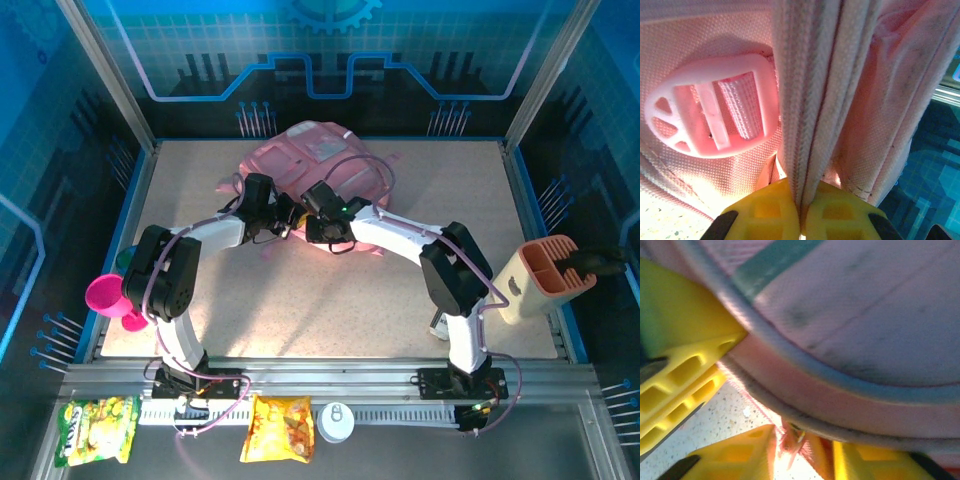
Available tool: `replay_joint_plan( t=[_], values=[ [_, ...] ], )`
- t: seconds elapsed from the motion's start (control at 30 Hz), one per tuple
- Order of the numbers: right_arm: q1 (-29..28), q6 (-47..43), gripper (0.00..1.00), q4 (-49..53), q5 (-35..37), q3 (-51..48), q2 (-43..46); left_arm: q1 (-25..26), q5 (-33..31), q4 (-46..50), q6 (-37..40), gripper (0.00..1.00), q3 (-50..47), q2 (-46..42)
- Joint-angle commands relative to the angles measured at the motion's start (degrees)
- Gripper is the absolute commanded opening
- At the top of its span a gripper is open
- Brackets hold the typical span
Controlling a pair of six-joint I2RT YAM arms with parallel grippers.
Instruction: Pack the student bag
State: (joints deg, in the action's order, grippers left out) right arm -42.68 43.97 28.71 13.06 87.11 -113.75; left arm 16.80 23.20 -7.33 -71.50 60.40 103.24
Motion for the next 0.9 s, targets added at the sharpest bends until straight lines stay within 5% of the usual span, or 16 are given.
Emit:
replay_joint_plan(
  t=[0.0,0.4,0.87],
  values=[
    [-0.04,2.26,0.28,2.93,6.84,1.75,-0.71,0.08,1.34,-0.32,0.64,0.0,1.82,-2.43],
    [0.04,-4.12,0.12,3.28,8.64,-3.26,5.87,-0.89,0.94,0.65,1.59,0.0,2.04,-2.43],
    [0.62,-5.5,0.21,9.02,10.61,0.71,2.75,-1.32,1.54,0.57,1.62,0.0,2.26,-2.41]
  ],
)
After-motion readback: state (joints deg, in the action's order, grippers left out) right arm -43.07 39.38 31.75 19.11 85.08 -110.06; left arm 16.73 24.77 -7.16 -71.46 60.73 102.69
